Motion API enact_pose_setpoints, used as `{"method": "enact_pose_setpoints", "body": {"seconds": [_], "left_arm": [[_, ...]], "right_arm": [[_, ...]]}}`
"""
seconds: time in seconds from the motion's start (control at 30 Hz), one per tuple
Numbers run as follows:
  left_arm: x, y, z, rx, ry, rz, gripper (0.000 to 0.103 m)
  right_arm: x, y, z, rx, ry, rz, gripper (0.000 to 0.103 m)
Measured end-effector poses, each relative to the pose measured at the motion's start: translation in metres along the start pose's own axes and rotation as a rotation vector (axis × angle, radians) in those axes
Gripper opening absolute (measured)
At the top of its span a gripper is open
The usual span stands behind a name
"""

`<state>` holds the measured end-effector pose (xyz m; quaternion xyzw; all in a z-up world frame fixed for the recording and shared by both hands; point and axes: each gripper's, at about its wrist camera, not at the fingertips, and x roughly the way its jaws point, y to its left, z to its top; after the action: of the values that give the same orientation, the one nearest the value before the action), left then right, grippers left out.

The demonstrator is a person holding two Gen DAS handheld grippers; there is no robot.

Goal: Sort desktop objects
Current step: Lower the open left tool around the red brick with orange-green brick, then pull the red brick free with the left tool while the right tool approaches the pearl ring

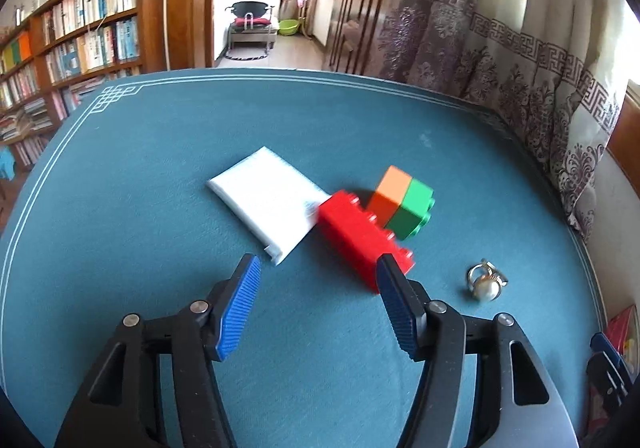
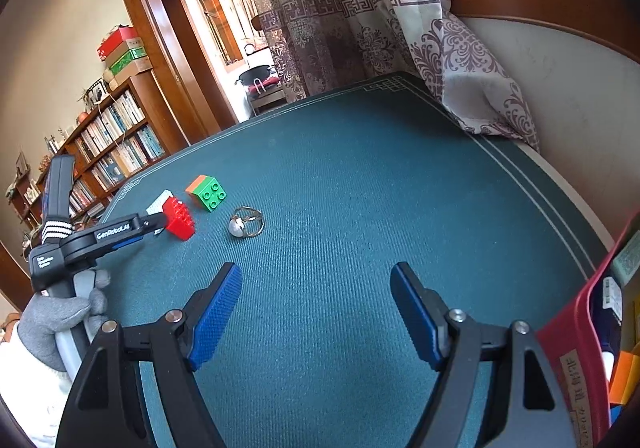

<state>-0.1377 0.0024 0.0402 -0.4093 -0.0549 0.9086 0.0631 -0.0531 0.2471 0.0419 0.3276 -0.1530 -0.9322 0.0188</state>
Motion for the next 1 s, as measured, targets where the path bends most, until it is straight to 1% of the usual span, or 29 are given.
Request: {"method": "enact_pose_setpoints", "body": {"seconds": [0.03,0.17,0.27,0.4,0.5,0.53,0.57,0.6,0.7,0.73,0.77,0.8,0.9,1.0], "left_arm": [[-0.001,0.002,-0.001,-0.010,0.000,-0.008,0.064],[-0.004,-0.004,0.001,-0.051,-0.015,-0.083,0.064],[0.001,-0.021,0.003,-0.027,-0.015,-0.103,0.064],[0.019,-0.039,0.007,-0.012,0.003,-0.081,0.064],[0.036,-0.043,0.009,-0.012,0.025,-0.023,0.063],[0.037,-0.042,0.008,-0.009,0.004,-0.018,0.064],[0.038,-0.041,0.009,0.000,-0.002,0.000,0.064],[0.039,-0.039,0.009,0.004,-0.007,0.002,0.064],[0.039,-0.034,0.009,0.013,-0.026,-0.016,0.063],[0.038,-0.033,0.008,0.017,-0.029,-0.020,0.062],[0.038,-0.032,0.009,0.018,-0.031,-0.022,0.054],[0.037,-0.030,0.008,0.016,-0.032,-0.030,0.048],[0.035,-0.024,0.006,0.010,-0.031,-0.060,0.042],[0.032,-0.024,0.003,0.025,-0.022,-0.073,0.041]], "right_arm": [[0.000,0.000,0.000,0.000,-0.001,0.002,0.080],[0.000,0.001,0.000,0.001,-0.002,0.006,0.080],[0.001,0.001,-0.001,0.003,0.003,0.005,0.080],[0.004,0.000,-0.004,0.003,0.012,0.005,0.080],[0.006,0.000,-0.004,0.004,0.018,0.003,0.080],[0.007,0.000,-0.005,0.004,0.020,0.001,0.080],[0.007,-0.001,-0.005,0.004,0.021,0.000,0.080],[0.008,-0.001,-0.006,0.005,0.023,-0.001,0.080],[0.013,-0.001,-0.008,0.004,0.037,-0.005,0.080],[0.014,0.000,-0.008,-0.001,0.043,-0.008,0.080],[0.015,0.001,-0.009,-0.004,0.045,-0.011,0.080],[0.016,0.002,-0.009,-0.010,0.047,-0.014,0.080],[0.017,0.007,-0.008,-0.027,0.048,-0.022,0.080],[0.018,0.012,-0.003,-0.040,0.049,-0.023,0.080]]}}
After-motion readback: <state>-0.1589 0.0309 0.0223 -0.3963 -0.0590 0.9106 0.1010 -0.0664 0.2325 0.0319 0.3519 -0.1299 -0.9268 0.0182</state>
